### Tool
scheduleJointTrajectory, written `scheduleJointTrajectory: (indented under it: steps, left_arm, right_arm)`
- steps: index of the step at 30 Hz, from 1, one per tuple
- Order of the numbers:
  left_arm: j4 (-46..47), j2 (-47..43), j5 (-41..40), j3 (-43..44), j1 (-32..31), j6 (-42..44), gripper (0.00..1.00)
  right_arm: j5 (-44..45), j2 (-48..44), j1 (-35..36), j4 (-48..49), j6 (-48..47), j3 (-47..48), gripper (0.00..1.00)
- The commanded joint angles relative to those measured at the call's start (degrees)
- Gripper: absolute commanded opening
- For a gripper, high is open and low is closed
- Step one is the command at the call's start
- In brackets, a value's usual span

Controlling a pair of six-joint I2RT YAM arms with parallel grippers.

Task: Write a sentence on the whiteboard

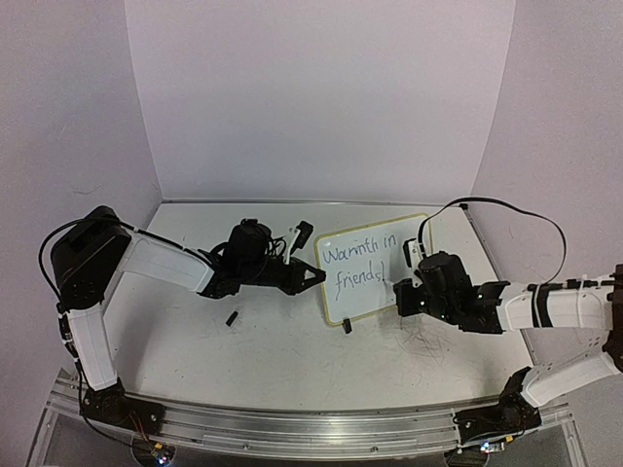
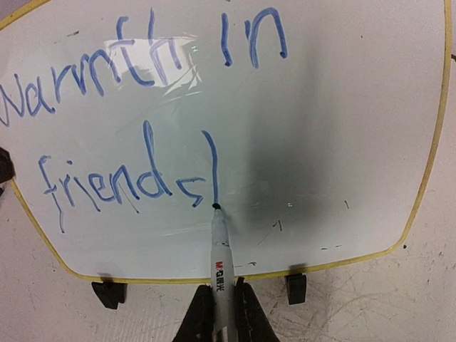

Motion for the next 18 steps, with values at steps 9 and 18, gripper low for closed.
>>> scheduleJointTrajectory:
  steps: [9,18]
  left_arm:
    - [-9.0,2.1,-0.7,0.0,-0.7,3.0,0.00]
    - [-9.0,2.2,-0.7,-0.1,-0.8,2.9,0.00]
  right_arm:
    - [3.2,-0.8,0.1,7.3,-2.9,0.2,0.00]
    - [6.2,-0.3,0.1,7.2,-3.9,1.5,0.00]
